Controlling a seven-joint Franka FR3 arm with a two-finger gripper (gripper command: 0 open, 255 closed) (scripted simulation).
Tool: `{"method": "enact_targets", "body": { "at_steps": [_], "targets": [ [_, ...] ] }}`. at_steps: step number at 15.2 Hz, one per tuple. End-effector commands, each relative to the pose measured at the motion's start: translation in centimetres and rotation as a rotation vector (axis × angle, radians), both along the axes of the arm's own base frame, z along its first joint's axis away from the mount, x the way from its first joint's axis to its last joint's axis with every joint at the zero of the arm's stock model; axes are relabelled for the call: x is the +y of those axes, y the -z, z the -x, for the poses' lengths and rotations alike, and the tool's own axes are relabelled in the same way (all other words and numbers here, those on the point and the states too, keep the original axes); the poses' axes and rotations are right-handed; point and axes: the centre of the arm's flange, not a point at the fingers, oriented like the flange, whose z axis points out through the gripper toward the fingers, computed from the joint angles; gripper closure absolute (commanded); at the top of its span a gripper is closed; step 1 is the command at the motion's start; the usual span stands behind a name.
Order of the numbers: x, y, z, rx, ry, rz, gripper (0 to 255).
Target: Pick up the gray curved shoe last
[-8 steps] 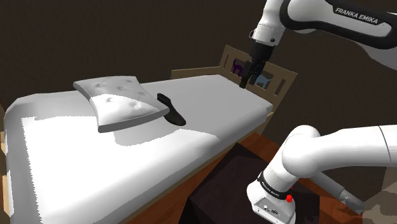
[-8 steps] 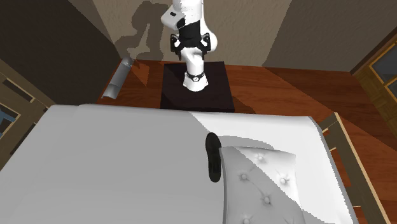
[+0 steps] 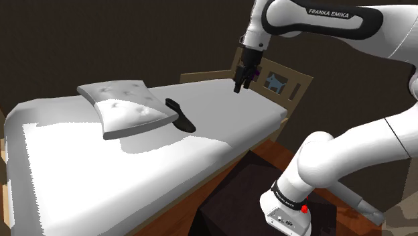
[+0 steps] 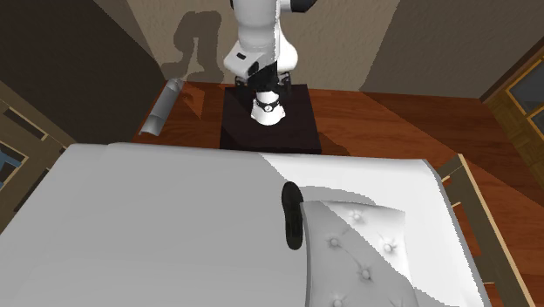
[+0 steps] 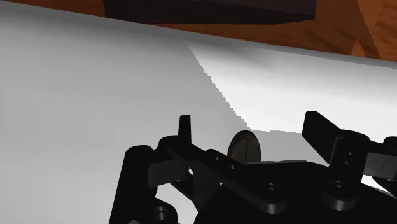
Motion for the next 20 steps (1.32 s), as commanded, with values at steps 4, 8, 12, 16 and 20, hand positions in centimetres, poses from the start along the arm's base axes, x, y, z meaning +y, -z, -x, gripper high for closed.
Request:
{"method": "enact_targets", "body": {
  "at_steps": [4,8,12,16,20],
  "targets": [
    [0.9,3.2,-6.4,0.034,-0.077,-0.003,0],
    [1.9,5.9,-11.4,0.061,-0.138,-0.005,0],
    [3.2,8.6,-16.2,0.089,-0.199,-0.007,0],
    [4.8,11.5,-20.9,0.116,-0.260,-0.009,0],
    [6.7,14.4,-25.4,0.143,-0.321,-0.011,0]
  ]
}}
